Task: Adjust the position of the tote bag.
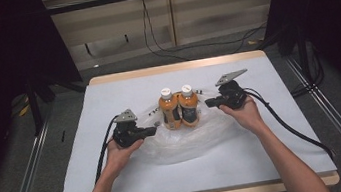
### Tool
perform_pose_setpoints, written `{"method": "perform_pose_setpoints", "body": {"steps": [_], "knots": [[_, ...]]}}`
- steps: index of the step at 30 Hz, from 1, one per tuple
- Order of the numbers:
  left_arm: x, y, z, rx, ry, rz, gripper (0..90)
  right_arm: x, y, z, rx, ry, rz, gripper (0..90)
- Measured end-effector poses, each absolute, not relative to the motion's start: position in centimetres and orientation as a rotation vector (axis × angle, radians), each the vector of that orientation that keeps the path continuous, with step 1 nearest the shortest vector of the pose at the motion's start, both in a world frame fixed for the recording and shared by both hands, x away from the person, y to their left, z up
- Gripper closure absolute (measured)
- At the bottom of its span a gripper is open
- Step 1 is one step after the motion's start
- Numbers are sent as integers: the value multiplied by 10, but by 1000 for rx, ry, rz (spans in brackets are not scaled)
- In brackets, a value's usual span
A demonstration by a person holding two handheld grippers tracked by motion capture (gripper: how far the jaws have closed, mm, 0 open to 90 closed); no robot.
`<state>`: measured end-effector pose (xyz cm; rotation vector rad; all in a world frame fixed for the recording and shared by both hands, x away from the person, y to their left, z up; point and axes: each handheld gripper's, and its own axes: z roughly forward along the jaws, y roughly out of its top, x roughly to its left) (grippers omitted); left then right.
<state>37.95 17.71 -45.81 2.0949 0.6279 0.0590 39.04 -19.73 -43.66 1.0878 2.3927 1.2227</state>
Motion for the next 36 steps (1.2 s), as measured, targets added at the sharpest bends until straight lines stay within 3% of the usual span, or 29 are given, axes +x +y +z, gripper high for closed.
{"method": "perform_pose_setpoints", "body": {"steps": [16,18,19,26,30,36], "knots": [[356,189,-443,2017,598,104,900,338,-228,-426,1071,2280,1337,900],[351,192,-440,2008,598,130,835,331,-231,-424,1069,2259,1354,893],[349,194,-438,2000,601,144,783,328,-232,-423,1058,2262,1367,838],[335,199,-433,1983,572,186,651,309,-239,-418,1100,2190,1354,451],[332,200,-434,1984,585,201,588,300,-240,-419,1094,2187,1340,368],[327,208,-434,1966,636,240,415,287,-247,-419,1104,2170,1350,298]]}}
